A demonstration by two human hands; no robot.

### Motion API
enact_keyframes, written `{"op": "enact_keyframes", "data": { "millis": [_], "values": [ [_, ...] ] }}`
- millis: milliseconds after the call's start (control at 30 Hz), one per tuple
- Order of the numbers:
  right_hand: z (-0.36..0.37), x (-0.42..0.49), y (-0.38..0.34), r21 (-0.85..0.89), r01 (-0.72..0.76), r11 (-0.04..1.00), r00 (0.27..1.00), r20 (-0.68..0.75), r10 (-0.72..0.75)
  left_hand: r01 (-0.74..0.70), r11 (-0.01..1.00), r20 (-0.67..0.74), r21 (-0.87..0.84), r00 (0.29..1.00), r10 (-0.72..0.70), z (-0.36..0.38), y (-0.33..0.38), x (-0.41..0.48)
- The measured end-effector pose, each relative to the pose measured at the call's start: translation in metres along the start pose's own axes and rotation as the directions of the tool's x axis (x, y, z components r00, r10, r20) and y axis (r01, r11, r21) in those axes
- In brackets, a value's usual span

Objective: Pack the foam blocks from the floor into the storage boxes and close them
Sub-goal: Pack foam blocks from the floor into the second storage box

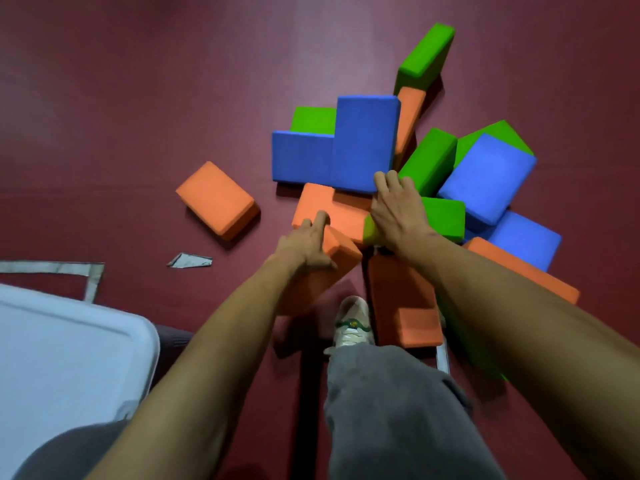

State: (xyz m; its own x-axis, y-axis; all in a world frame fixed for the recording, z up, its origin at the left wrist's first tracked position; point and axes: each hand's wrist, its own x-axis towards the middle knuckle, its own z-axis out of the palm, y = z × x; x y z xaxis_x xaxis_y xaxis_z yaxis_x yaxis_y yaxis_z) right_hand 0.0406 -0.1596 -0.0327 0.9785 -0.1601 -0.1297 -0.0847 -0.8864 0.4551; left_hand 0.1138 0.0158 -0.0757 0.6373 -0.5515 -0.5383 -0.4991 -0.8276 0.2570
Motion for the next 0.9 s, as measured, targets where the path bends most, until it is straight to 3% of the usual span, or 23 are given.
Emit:
{"op": "enact_keyframes", "data": {
  "millis": [100,200,433,633,900],
  "values": [
    [-0.051,0.002,-0.010,0.085,-0.107,0.991,0.991,0.084,0.099,0.016,1.000,-0.091,0.005,0.996,-0.016,-0.043,-0.018,-0.040],
    [-0.113,0.003,-0.031,0.261,-0.098,0.960,0.992,0.103,0.073,0.091,0.996,-0.155,-0.009,0.984,-0.091,-0.079,-0.050,-0.092],
    [-0.264,-0.024,-0.103,0.274,0.162,0.948,0.971,-0.217,-0.103,0.275,0.961,-0.416,-0.029,0.871,-0.262,-0.139,-0.127,-0.260],
    [-0.391,-0.092,-0.201,0.159,0.474,0.866,0.803,-0.481,-0.351,0.475,0.871,-0.553,-0.128,0.695,-0.460,-0.140,-0.196,-0.441],
    [-0.494,-0.211,-0.344,0.005,0.692,0.722,0.579,-0.601,-0.551,0.679,0.701,-0.581,-0.217,0.487,-0.652,-0.080,-0.273,-0.651]
  ]
}}
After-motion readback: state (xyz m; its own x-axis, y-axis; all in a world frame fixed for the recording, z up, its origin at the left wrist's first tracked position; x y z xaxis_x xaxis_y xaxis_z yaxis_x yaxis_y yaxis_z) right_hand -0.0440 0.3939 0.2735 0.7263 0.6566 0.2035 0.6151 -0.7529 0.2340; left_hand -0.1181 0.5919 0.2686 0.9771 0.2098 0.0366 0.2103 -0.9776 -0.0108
